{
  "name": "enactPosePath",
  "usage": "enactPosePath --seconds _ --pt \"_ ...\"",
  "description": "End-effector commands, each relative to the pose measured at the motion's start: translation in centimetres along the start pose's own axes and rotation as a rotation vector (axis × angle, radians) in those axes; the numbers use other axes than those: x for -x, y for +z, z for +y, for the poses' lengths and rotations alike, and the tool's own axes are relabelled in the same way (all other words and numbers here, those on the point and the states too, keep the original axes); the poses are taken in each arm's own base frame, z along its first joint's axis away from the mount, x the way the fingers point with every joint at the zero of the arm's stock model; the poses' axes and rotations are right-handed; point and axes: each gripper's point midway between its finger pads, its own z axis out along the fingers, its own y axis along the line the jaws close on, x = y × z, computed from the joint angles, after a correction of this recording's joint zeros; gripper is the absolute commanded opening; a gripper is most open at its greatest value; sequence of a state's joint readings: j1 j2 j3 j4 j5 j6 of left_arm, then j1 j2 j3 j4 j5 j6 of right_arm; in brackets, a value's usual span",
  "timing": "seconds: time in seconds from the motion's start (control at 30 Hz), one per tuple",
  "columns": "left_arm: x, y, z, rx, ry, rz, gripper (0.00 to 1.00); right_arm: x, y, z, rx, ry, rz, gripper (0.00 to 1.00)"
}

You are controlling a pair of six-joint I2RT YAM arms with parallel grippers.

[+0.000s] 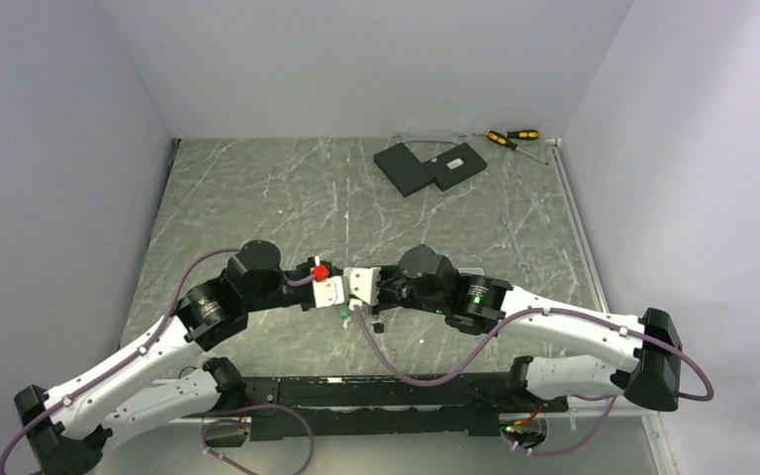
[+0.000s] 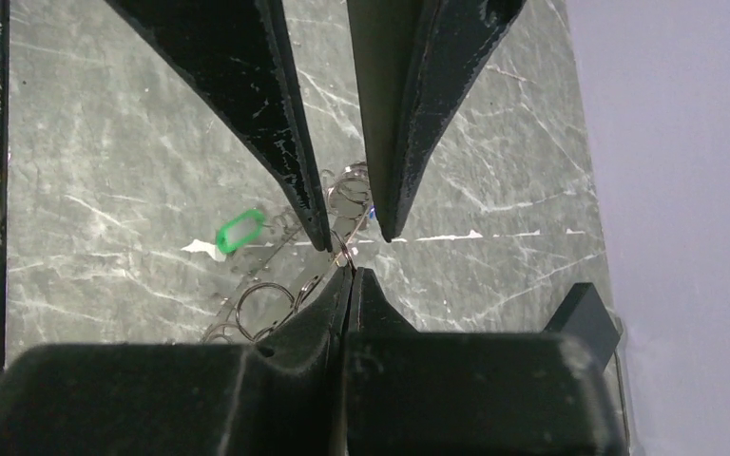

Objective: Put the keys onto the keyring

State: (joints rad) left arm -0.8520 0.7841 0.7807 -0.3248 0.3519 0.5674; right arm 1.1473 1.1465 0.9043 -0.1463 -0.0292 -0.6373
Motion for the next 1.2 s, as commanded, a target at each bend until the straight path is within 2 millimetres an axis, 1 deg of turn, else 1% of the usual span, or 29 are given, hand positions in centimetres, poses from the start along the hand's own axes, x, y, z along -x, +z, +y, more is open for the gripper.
enactPosePath --seconds 0.0,0.1,0.27,0.33,0.43,0.53,0.67,0.8,0.87,1.17 --pt "-0.8 0.7 0.6 0.037 -0.024 0.018 0.30 4.3 -0.7 -2.8 -0.085 -0.016 -0.121 0.00" --pt "-0.9 0.4 1.1 0.081 -0.029 0.010 0.38 4.4 -0.8 -2.9 -0.093 -0.013 -0.128 0.00" --pt "0.0 -0.5 1.0 0.128 -0.009 -0.084 0.46 4.2 -0.9 -3.0 -0.104 -0.012 -0.132 0.00" --pt "0.3 -1.0 1.0 0.141 0.004 -0.110 0.47 4.1 -1.0 -3.0 -0.105 -0.010 -0.131 0.00" --pt "0.2 -1.6 1.1 0.182 0.025 -0.131 0.47 4.2 -1.2 -3.0 -0.110 -0.007 -0.142 0.00" --pt "0.0 -1.6 0.8 0.194 0.043 -0.165 0.44 4.6 -1.3 -2.9 -0.107 -0.001 -0.161 0.00" --pt "0.8 -0.8 0.6 0.187 0.022 -0.236 0.38 4.9 -1.1 -3.0 -0.102 0.001 -0.170 0.00" --pt "0.8 -0.2 1.4 0.200 0.008 -0.215 0.27 5.1 -1.1 -2.9 -0.097 0.003 -0.175 0.00" --pt "1.0 -0.2 1.6 0.207 0.006 -0.230 0.26 5.2 -1.1 -2.8 -0.093 0.004 -0.179 0.00" --pt "1.1 0.2 1.3 0.181 0.001 -0.232 0.21 5.1 -0.9 -2.4 -0.071 0.002 -0.180 0.00"
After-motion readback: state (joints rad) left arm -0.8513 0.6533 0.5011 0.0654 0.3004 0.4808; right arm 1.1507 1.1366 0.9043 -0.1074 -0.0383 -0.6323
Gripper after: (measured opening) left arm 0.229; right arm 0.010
